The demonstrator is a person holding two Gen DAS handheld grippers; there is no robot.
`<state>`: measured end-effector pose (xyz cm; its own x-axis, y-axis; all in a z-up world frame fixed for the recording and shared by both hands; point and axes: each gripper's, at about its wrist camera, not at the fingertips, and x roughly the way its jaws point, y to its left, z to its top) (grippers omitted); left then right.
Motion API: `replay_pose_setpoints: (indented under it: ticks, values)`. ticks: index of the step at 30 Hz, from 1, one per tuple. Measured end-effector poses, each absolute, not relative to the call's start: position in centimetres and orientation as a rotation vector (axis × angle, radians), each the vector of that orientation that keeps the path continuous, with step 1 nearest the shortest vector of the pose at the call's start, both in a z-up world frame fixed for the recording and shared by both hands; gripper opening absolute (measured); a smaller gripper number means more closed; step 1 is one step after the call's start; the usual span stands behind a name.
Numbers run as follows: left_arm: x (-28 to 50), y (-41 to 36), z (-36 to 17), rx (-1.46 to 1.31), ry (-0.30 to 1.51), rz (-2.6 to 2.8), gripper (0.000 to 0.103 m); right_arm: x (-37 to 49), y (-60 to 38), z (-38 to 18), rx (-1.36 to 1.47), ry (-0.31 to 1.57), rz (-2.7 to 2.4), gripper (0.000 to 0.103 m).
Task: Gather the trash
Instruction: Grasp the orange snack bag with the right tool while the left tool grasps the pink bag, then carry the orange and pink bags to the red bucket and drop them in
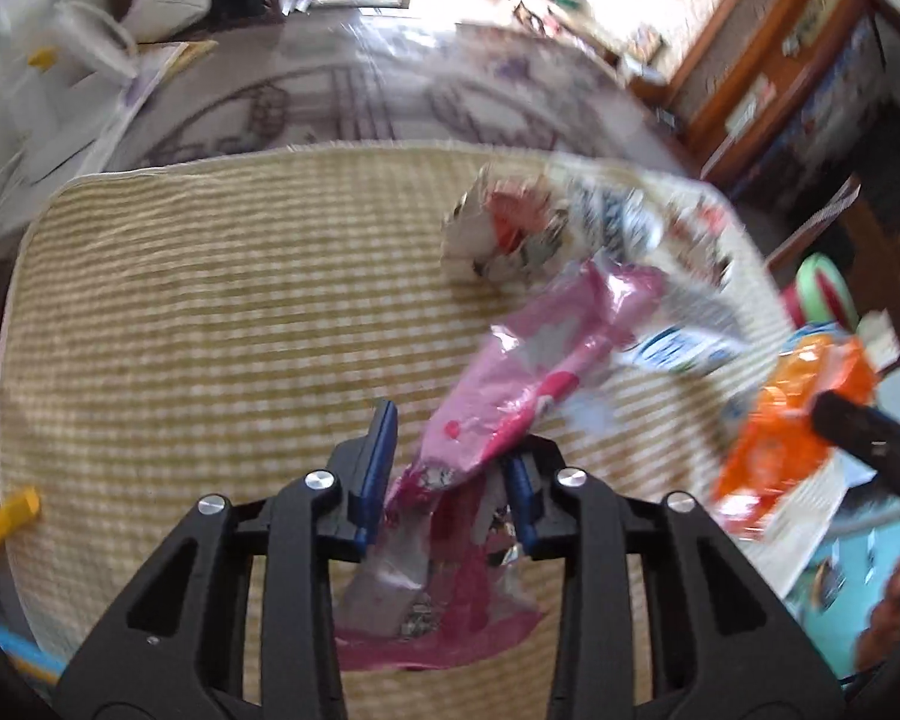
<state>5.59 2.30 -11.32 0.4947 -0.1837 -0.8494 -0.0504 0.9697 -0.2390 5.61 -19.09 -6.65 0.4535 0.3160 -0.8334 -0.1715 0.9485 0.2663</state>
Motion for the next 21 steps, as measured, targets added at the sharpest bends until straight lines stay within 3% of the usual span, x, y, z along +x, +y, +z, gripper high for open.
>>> replay_pose_setpoints:
  ticks: [9,21]
  values:
    - [3.3,1.5,-6.7,-0.255,0.949,-0.014,0.028,4.7,-17.4,-2.6,0.049,0.860,0.317,0.058]
    - [3.7,0.4,-5.3,-0.253,0.925,0.000,0.027,4.4,-18.7,-2.0,0.014,0.815,0.313,0.058]
